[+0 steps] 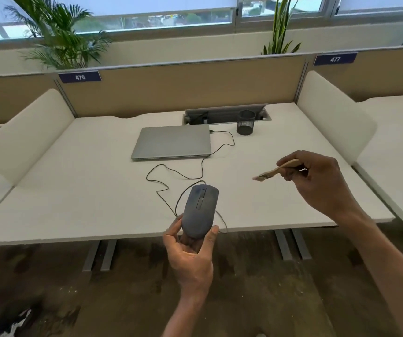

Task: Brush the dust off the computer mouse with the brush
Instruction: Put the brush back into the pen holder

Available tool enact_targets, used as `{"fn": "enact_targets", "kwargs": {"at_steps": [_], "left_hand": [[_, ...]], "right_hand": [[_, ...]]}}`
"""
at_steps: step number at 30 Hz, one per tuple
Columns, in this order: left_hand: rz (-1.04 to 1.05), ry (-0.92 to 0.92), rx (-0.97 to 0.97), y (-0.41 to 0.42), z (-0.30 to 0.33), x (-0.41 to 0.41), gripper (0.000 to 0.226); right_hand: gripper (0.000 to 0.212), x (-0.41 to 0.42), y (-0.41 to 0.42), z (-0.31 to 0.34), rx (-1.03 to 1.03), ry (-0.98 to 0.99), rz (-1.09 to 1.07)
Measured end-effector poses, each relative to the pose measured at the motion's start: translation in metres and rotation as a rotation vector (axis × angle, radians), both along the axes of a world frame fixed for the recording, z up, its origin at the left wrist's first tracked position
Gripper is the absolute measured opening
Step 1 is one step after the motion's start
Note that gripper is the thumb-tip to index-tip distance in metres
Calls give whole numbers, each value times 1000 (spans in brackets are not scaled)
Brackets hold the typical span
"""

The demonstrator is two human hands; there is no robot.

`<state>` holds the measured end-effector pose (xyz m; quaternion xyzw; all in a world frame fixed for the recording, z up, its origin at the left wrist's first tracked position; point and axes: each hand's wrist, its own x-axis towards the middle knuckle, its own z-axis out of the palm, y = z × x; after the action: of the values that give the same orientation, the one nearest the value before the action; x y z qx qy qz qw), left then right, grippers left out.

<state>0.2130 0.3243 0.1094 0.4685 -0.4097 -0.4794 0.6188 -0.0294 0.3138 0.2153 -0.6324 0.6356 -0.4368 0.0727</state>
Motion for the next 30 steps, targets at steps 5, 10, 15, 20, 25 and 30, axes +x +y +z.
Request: {"fn": "enact_targets", "kwargs": {"at_steps": [5, 10, 15, 20, 25, 30], "left_hand": [[74, 24, 14, -35, 6, -64, 73], [156, 41, 12, -61, 9, -106, 68], [174, 20, 30, -92, 2, -128, 64], [153, -2, 22, -130, -5, -137, 64], [117, 28, 32, -174, -14, -138, 63], [74, 16, 56, -201, -22, -144, 65]], "right_hand": [[19, -65, -49, 4, -29, 26, 26], [14, -108, -94, 5, -47, 34, 34], [13, -124, -138, 0, -51, 12, 3], [9, -131, -187, -9, -56, 54, -41], [16, -136, -236, -19, -30, 56, -96], [28, -143, -280, -26, -37, 34, -137]]}}
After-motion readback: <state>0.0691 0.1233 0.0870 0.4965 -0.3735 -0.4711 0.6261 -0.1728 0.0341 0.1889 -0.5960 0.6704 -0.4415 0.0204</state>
